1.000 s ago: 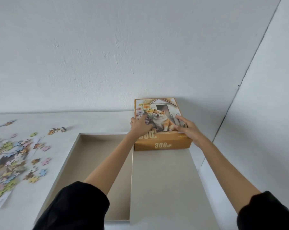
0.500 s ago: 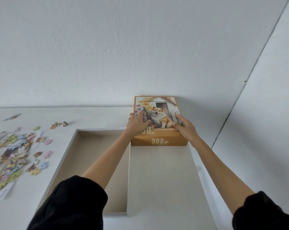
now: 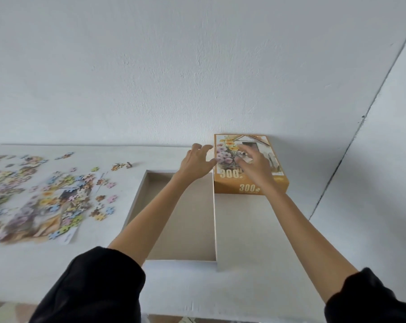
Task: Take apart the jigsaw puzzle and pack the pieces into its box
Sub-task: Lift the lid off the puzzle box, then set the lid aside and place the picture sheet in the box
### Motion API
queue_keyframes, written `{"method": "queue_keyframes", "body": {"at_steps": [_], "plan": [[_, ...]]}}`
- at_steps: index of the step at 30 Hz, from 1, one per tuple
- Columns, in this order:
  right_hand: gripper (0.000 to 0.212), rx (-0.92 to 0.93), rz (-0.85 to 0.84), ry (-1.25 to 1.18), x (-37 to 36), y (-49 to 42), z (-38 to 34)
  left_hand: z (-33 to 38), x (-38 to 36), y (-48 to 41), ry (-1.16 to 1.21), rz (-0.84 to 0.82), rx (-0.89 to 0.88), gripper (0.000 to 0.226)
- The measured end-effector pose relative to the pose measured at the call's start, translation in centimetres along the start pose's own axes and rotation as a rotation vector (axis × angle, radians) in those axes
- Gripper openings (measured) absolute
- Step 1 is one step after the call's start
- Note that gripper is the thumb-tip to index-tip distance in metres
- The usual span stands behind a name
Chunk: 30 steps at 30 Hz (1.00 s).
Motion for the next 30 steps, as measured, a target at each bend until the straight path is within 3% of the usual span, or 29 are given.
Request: {"method": "queue_keyframes", "body": {"at_steps": [12,16,20,24,30], "plan": [[0.042,-0.071,-0.163,0.033,-9.7,9.2,-1.0,-12.2,1.7,11.7,-0.076,-0.018,0.177,0.050],[0.041,-0.175,-0.172,0.039,-11.4,11.2,0.4,-15.2,0.9,14.3,0.062,-0.055,0.258,0.053],[0.040,-0.194,-0.133,0.055,-11.1,11.5,0.2,-16.0,0.0,15.5,0.186,-0.100,0.190,0.052],[0.040,-0.195,-0.123,0.007,-11.8,11.3,-0.6,-16.1,0.5,15.3,0.338,-0.044,0.178,0.048],[0.039,-0.135,-0.076,-0.022,-11.6,7.8,-3.0,-16.6,4.3,11.6,0.360,0.058,0.125,0.038]]}}
Point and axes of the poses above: each hand's wrist, its own y-axis away from the middle knuckle, its own x-axis out of the back of the hand, z = x × y, the point moved 9 cm from there along -y, towards the middle knuckle, and after that the axes turned 5 degrees about -z, right-handed, at the moved point
